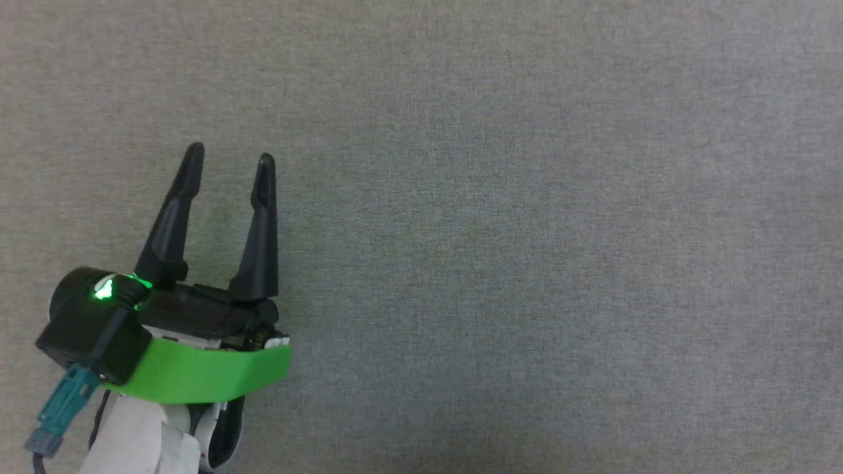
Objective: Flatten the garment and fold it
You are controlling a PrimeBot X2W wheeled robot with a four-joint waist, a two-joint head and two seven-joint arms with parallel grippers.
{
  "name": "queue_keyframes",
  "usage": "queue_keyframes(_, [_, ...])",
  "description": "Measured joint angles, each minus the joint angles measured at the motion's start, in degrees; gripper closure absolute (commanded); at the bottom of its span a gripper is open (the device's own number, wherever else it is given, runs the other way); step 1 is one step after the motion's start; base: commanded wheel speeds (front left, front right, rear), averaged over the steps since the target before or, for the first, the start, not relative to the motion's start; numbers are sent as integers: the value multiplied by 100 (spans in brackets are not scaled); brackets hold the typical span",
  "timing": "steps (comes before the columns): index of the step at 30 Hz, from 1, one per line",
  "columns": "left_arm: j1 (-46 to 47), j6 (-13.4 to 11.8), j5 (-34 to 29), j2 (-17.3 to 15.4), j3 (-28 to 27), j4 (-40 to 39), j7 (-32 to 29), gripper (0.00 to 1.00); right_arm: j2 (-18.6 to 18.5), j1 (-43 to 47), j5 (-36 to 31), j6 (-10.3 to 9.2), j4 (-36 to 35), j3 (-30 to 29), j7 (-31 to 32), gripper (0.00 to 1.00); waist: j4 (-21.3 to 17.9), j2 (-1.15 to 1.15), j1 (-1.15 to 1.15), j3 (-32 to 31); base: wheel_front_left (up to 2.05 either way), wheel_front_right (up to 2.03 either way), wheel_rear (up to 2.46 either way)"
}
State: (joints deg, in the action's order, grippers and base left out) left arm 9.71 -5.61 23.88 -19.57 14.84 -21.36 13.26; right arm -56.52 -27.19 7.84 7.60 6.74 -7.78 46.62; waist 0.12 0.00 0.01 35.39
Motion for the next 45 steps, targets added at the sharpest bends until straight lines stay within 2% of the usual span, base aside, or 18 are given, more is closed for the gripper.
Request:
queue_keyframes(5, [137, -38, -1, -4, -111, -148, 4, 0, 62, -46, -91, 0, 200, -170, -385, 100, -60, 0, 0, 324, 0, 0, 0])
queue_keyframes(6, [173, -45, -21, -5, -125, -175, 27, 0, 134, -101, -118, 0, 238, -168, -459, 79, -75, 0, 0, 386, 0, 0, 0])
queue_keyframes(7, [212, -45, -22, -4, -130, -183, 47, 0, 196, -151, -153, 0, 285, -152, -530, 67, -90, 0, 0, 438, 0, 0, 0])
queue_keyframes(8, [237, -49, -48, -2, -151, -186, 53, 0, 269, -211, -177, 0, 337, -144, -600, 51, -107, 0, 0, 481, 0, 0, 0])
queue_keyframes(9, [257, -49, -55, 7, -169, -190, 55, 0, 321, -252, -200, -1, 385, -132, -662, 0, -124, 0, 0, 506, 0, 0, 0])
queue_keyframes(13, [318, -96, -82, 99, -293, -169, 103, 0, 494, -429, -361, 0, 630, 36, -976, 0, -187, 0, 0, 477, 0, 0, 0])
queue_keyframes(19, [238, -147, -110, 225, -461, 7, 130, 0, 812, -584, -431, 0, 921, 335, -1423, 0, -247, 0, 0, 111, 0, 0, 0])
queue_keyframes(26, [-276, -145, -112, 369, -538, 266, 146, 0, 1584, -582, -403, 0, 838, 312, -1900, 0, -307, 0, -1, -592, 0, 0, 0])
queue_keyframes(30, [-555, -118, -103, 511, -595, 327, 146, 0, 2145, -294, -356, -1, 293, 25, -2134, 0, -330, 0, -1, -1044, 0, 0, 0])
queue_keyframes(35, [-867, -73, -94, 678, -677, 421, 147, 0, 3128, 533, -318, -1, -789, -402, -2504, 0, -328, 0, -1, -1579, 0, 0, 0])
queue_keyframes(40, [-1132, 3, -124, 802, -702, 572, 147, 0, 4149, 1490, -410, 0, -1837, -394, -2930, 0, -289, 0, -1, -2022, 0, 0, 0])
queue_keyframes(45, [-1330, 98, -264, 915, -654, 747, 147, 0, 4925, 2312, -657, -1, -2312, -247, -3584, 0, -221, 0, -1, -2387, 0, 0, 0])
